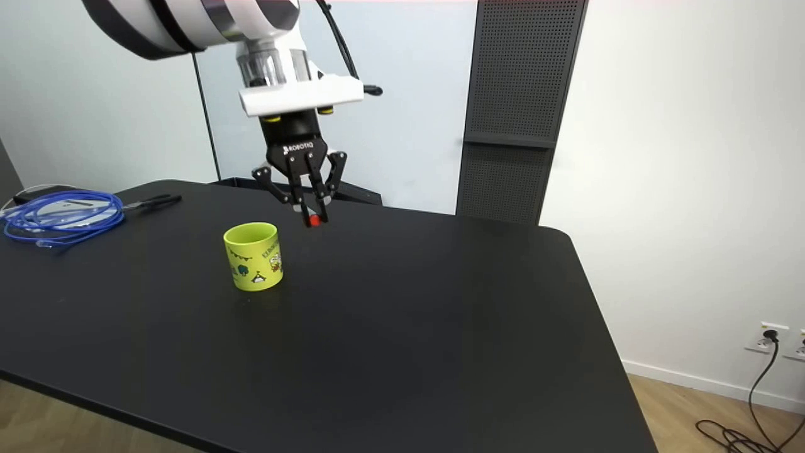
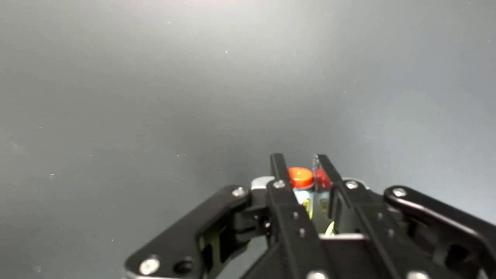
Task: Put the pen in the yellow cup
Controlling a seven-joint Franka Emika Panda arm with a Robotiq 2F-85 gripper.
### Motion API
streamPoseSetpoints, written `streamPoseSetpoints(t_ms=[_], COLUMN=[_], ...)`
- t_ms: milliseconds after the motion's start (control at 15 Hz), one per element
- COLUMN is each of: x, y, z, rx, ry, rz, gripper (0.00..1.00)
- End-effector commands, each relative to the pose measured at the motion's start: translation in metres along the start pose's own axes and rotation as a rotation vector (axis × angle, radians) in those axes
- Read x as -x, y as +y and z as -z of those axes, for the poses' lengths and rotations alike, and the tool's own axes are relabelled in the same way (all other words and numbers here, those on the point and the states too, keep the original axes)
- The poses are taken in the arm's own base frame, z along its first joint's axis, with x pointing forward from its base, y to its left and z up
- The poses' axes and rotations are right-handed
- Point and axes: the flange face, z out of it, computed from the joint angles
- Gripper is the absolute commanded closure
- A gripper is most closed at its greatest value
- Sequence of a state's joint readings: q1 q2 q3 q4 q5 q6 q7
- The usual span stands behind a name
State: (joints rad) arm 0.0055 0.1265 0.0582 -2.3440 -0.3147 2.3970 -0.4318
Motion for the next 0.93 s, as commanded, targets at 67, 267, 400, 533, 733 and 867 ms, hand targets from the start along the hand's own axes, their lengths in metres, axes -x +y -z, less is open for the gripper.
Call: streamPoseSetpoints(t_ms=[67,267,400,533,733,867], x=[0.008,0.005,-0.002,-0.011,-0.031,-0.046], y=[-0.013,-0.020,-0.020,-0.019,-0.015,-0.013], z=[0.051,0.063,0.066,0.069,0.067,0.060], rx=[0.070,0.042,0.024,0.014,-0.004,-0.023], ry=[-0.067,-0.144,-0.184,-0.221,-0.260,-0.285], rz=[-0.013,0.019,0.040,0.063,0.099,0.126], gripper=[0.94,0.94,0.94,0.94,0.94,0.94])
